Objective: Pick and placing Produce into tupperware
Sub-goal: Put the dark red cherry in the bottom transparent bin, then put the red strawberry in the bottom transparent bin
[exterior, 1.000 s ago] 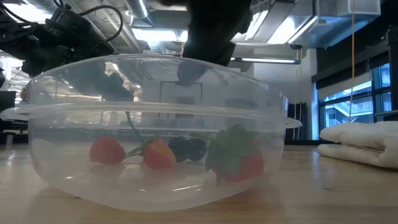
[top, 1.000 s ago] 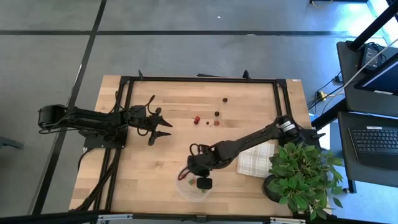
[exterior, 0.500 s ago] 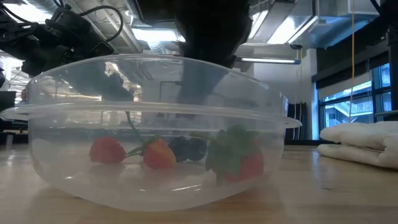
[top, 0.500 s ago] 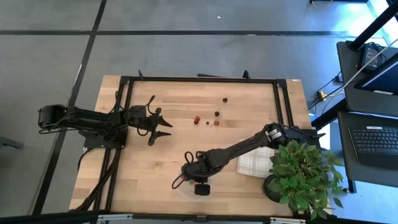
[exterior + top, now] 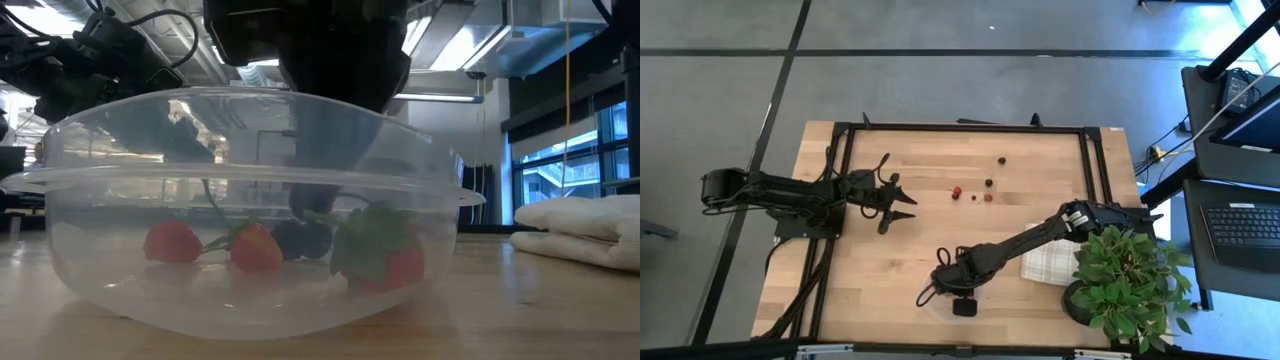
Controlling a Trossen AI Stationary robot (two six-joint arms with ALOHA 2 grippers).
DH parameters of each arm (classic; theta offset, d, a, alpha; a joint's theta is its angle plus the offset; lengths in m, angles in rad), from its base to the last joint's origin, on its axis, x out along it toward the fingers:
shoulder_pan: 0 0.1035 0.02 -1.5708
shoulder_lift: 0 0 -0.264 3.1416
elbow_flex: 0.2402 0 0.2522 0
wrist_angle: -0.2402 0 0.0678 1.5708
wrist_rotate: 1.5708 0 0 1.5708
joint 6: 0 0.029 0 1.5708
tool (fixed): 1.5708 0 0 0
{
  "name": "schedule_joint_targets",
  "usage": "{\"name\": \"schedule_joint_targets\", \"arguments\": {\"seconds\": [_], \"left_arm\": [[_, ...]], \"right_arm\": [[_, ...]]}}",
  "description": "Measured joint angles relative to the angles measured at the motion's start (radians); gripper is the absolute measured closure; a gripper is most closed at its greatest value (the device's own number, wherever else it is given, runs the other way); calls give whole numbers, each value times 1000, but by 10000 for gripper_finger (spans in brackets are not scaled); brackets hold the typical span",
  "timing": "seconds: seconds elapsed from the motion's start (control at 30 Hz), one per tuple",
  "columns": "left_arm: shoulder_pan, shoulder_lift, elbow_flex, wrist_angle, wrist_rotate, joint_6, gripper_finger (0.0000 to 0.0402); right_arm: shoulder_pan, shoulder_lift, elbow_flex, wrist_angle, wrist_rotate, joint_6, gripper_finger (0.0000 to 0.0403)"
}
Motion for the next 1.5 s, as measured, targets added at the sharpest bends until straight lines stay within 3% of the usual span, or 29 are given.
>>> {"name": "schedule_joint_targets", "arguments": {"seconds": [0.23, 0.93, 1.07, 1.23, 1.5], "left_arm": [[0, 0, 0, -1, 0, 0, 217], [0, 0, 0, -2, 0, 0, 217], [0, 0, 0, -2, 0, 0, 217], [0, 0, 0, -5, 0, -2, 217], [0, 0, 0, -6, 1, -3, 217]], "right_arm": [[0, 0, 0, 11, 0, 29, 332], [-5, -6, 0, -2, 0, 31, 258], [-23, -7, 67, -113, 10, 74, 256], [-56, -9, 182, -326, 118, 76, 260], [-125, -22, 291, -446, 156, -45, 261]]}}
